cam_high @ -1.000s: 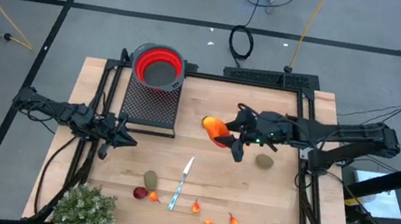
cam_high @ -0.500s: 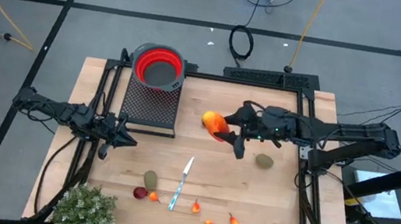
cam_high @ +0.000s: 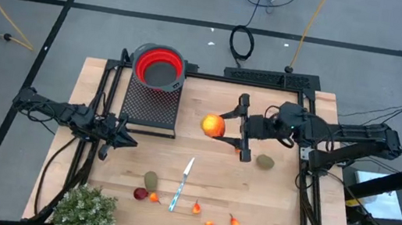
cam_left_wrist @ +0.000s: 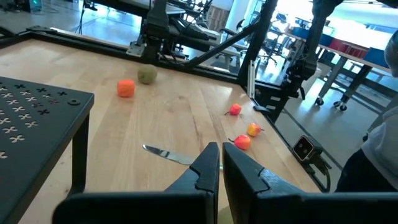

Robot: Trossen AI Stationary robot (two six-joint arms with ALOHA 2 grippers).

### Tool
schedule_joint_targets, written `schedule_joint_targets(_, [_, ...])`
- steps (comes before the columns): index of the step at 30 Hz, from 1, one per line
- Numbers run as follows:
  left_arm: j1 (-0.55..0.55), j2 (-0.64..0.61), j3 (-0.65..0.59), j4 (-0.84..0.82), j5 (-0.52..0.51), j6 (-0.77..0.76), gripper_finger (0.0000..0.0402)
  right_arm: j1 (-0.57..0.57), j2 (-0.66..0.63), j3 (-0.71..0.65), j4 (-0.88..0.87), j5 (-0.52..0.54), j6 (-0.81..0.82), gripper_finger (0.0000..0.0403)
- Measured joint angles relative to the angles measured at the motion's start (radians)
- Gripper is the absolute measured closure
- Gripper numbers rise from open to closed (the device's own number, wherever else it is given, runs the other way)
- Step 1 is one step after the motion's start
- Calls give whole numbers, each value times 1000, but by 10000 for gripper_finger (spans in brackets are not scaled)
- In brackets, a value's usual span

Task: Pick & Place Fruit
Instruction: Put the orange mango into the red strainer bowl on the shelf

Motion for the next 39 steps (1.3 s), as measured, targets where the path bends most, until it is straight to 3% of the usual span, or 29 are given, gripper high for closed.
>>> schedule_joint_targets(11, [0, 0, 0, 0, 0, 0, 382, 0, 0, 0, 16, 3, -48, 174])
schedule_joint_targets(17, [0, 0, 0, 0, 0, 0, 382, -15, -3, -1, 72, -4, 264, 174])
schedule_joint_targets(26, [0, 0, 0, 0, -1, 0, 382, -60, -31, -1, 94, -334, 563, 172])
schedule_joint_targets(31, [0, 0, 0, 0, -1, 0, 382, -55, -32, -1, 245, -535, 645, 174])
schedule_joint_targets(39, [0, 0, 0, 0, -1, 0, 382, -34, -32, -1, 539, -721, 700, 173])
